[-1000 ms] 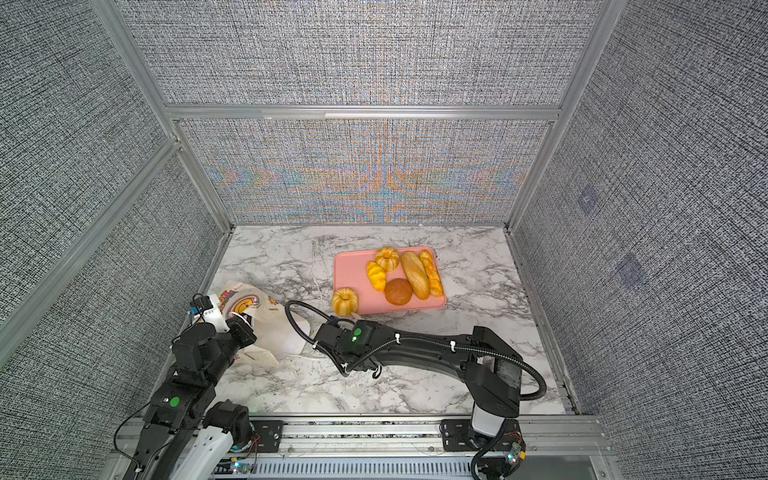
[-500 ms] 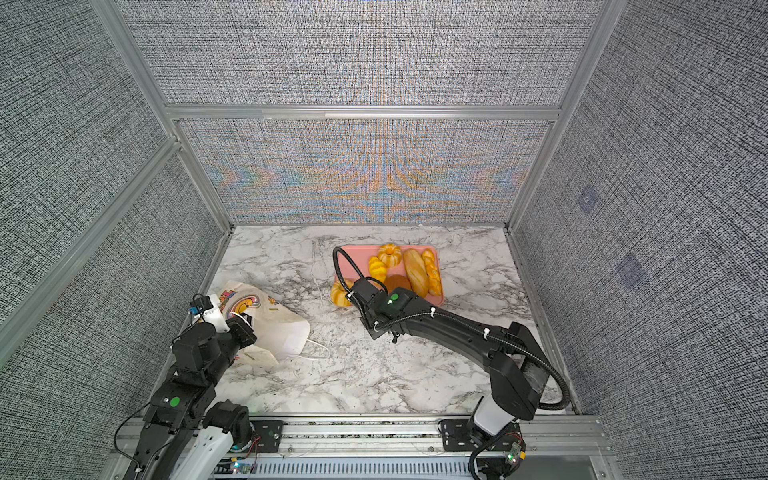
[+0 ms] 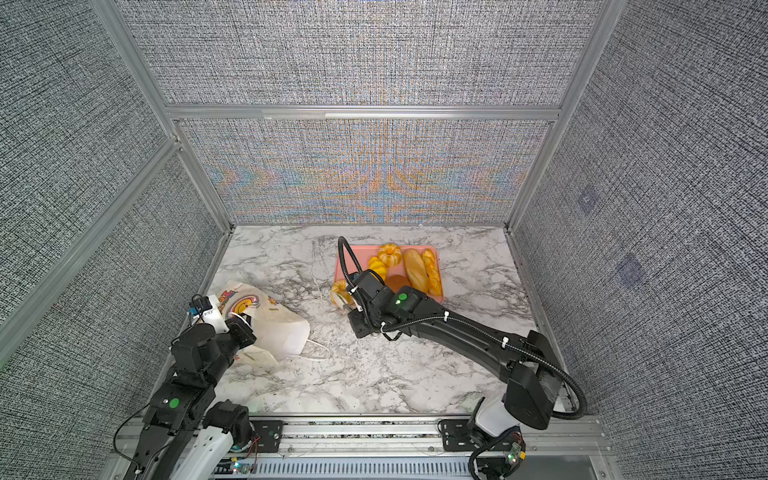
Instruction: Take the fake bread out of the paper bag
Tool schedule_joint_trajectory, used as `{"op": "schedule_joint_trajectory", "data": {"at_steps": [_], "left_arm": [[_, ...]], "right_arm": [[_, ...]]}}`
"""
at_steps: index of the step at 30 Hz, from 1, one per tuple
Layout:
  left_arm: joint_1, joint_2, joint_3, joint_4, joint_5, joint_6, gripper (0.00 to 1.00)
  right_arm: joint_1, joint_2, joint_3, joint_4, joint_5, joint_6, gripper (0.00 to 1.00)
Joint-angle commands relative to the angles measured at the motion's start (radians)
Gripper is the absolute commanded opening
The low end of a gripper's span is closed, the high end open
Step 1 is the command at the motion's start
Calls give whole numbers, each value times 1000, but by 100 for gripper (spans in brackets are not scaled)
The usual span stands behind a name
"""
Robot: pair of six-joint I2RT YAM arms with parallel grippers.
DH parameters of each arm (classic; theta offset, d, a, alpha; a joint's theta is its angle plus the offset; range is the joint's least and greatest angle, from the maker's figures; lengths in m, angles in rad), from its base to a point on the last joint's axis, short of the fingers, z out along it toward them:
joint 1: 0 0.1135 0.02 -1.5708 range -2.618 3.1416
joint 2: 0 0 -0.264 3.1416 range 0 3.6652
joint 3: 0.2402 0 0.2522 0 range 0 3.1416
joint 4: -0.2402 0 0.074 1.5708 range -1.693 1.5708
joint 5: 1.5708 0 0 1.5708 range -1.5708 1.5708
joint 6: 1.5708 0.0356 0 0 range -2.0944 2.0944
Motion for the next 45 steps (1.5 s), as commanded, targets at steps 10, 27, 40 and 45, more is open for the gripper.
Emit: {"op": "schedule_joint_trajectory", "data": {"at_steps": [10,27,40,45], "left_arm": [[1,0,12,-33,-1,13,0],[1,34,16,8,29,78,0],[1,161,-56,340,131,502,0],[2,213,-69,414,186,644,0]], "right_arm": [[-27,214,115,42,-2,53,0],[-173,223,161,-42,79,-49,0],[-113,-206,-123,52,-121,103,0],[-9,-356,-320,240,-189,278,0]]}}
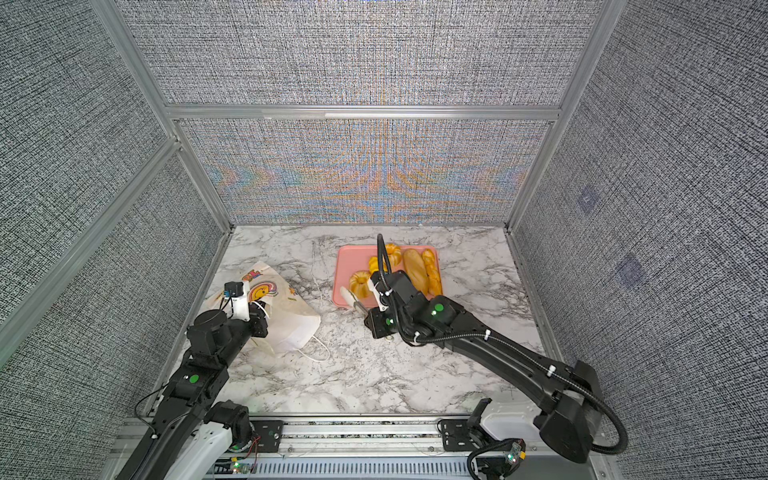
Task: Take the fake bread out of the paper bag
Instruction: 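Move the right tongs into the bag opening while the left gripper lifts the bag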
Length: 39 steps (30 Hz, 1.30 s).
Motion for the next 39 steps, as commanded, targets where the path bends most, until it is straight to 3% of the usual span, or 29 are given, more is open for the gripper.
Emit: {"op": "schedule_joint_trajectory", "data": {"at_steps": [1,8,15,20,25,33,39], "left_arm": [[2,14,-5,95,75,142,0],[0,-53,-51,97,146,162,0],[1,-150,-105,55,140,117,0],[0,-140,-98,60,120,93,0],[2,-124,-99,68,118,51,0],[1,-128,-110,101,118,9,0],[1,-118,-115,117,132,-2,0]], "right_arm": [[72,-45,-80,183,-60,162,0],[227,32,-191,428,-51,283,0],[245,211,-172,638,-8,341,0],[247,393,-106,894,21,507,0],[248,535,-62,1072,79,658,12],[222,681,56,1142,75,761,30],[197,752,124,1147,57,815,38]]}}
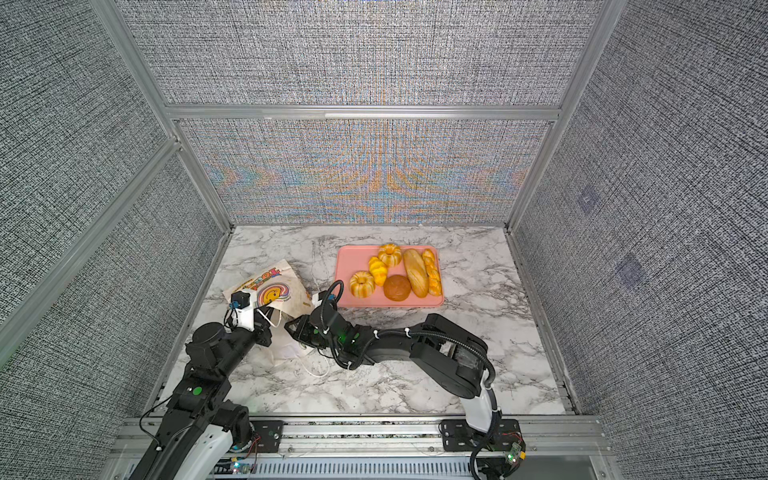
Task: Take the fake bread out of the paper bag
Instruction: 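Move the right tongs into the bag opening while the left gripper lifts the bag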
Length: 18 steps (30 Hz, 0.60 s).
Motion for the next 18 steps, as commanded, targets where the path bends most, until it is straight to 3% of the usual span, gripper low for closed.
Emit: {"op": "schedule_joint_trajectory", "data": {"at_steps": [1,7,18], "left_arm": [[2,4,-1,34,8,-16,0],[2,-6,-2,36,17,-16,0],[0,-9,-8,46,20,-40,0]], "right_arm": [[-11,22,20,68,-5,63,40],[-19,23,19,52,-4,87,46],[-17,19,27,-3,2,136,47]]}}
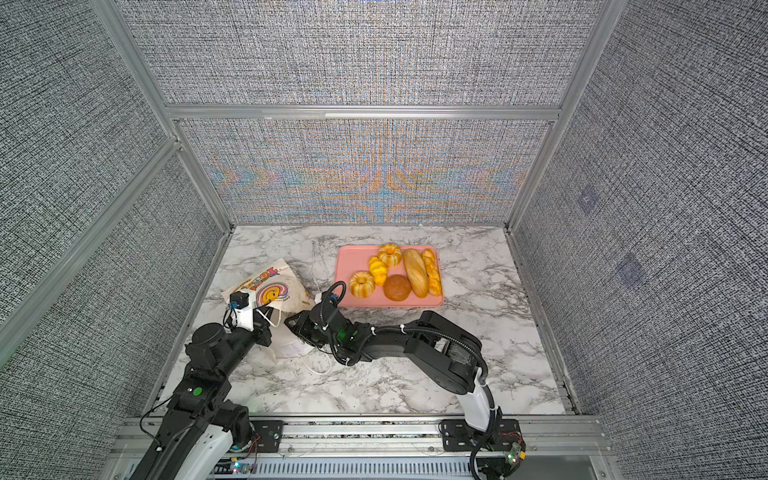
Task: Take the fake bread out of the paper bag
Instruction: 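Move the right tongs into the bag opening while the left gripper lifts the bag, then pinch the last yellow twisted roll inside the bag with the right tongs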
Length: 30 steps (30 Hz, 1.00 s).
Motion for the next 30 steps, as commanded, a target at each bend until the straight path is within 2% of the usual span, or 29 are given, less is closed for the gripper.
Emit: {"op": "schedule_joint_trajectory", "data": {"at_steps": [1,8,18,30], "left_arm": [[0,-3,-1,36,14,-24,0],[0,-10,-4,28,12,-33,0],[1,-20,-7,21,3,-36,0],[1,-20,-13,24,28,-38,0]], "right_arm": [[0,-11,12,-1,13,31,48],[-6,22,54,-16,-9,56,48],[-1,-48,-8,-66,29,56,47],[-25,70,75,26,17,82,46]]}}
